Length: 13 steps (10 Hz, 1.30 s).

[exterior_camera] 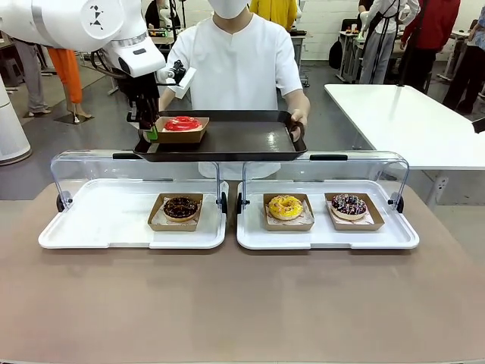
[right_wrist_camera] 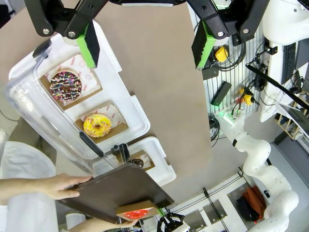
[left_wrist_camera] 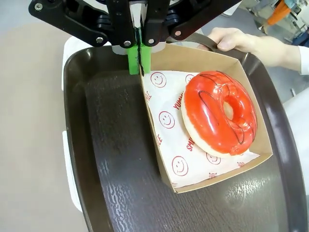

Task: Provide the desired donut to the person.
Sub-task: Place the picked Paper togo box onto the Handle tray extended by the person.

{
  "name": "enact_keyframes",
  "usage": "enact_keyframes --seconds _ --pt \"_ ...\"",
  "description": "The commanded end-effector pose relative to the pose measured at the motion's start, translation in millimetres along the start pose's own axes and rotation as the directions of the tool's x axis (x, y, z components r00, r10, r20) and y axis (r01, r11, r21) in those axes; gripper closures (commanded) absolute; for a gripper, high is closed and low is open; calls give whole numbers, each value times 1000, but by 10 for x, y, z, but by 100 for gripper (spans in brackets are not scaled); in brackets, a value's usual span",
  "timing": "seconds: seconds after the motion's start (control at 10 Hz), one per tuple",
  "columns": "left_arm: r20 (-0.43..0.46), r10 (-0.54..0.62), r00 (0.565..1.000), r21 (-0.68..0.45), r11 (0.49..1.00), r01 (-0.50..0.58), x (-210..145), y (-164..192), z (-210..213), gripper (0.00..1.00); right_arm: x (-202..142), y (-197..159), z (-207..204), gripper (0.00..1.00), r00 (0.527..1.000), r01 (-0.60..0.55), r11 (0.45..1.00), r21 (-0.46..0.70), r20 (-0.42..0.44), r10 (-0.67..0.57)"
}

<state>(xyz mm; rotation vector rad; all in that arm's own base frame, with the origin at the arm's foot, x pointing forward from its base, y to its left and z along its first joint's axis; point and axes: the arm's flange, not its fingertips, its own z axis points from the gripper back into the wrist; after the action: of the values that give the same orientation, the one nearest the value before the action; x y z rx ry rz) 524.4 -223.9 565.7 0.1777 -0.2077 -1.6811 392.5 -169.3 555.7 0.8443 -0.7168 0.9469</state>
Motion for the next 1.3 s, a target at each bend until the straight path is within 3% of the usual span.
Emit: enact_keyframes --seconds 0.0,0.1,0.2,0.3,0.4,0.5,0.6,1.2 --pt "-7 25 1000 13 1000 -25 13 52 -14 99 3 1 -5 0 1000 6 1000 0 8 -6" --pt "-1 23 1000 8 1000 -23 15 34 -22 99 3 1 -5 0 1000 6 1000 0 8 -6" --pt "5 20 1000 11 1000 -20 17 55 2 39 3 1 -5 0 1000 6 1000 0 8 -6" --pt "10 13 1000 13 1000 -14 19 82 30 39 3 1 -5 0 1000 6 1000 0 8 -6" --pt "11 14 1000 20 1000 -14 25 59 54 0 3 1 -5 0 1000 6 1000 0 8 -6" --pt "11 11 1000 24 1000 -12 22 50 71 37 3 1 -5 0 1000 6 1000 0 8 -6" --pt "11 8 1000 24 1000 -8 20 59 85 0 3 1 -5 0 1000 6 1000 0 8 -6" --pt "14 9 1000 -1 1000 -9 6 58 95 0 3 1 -5 0 1000 6 1000 0 8 -6"
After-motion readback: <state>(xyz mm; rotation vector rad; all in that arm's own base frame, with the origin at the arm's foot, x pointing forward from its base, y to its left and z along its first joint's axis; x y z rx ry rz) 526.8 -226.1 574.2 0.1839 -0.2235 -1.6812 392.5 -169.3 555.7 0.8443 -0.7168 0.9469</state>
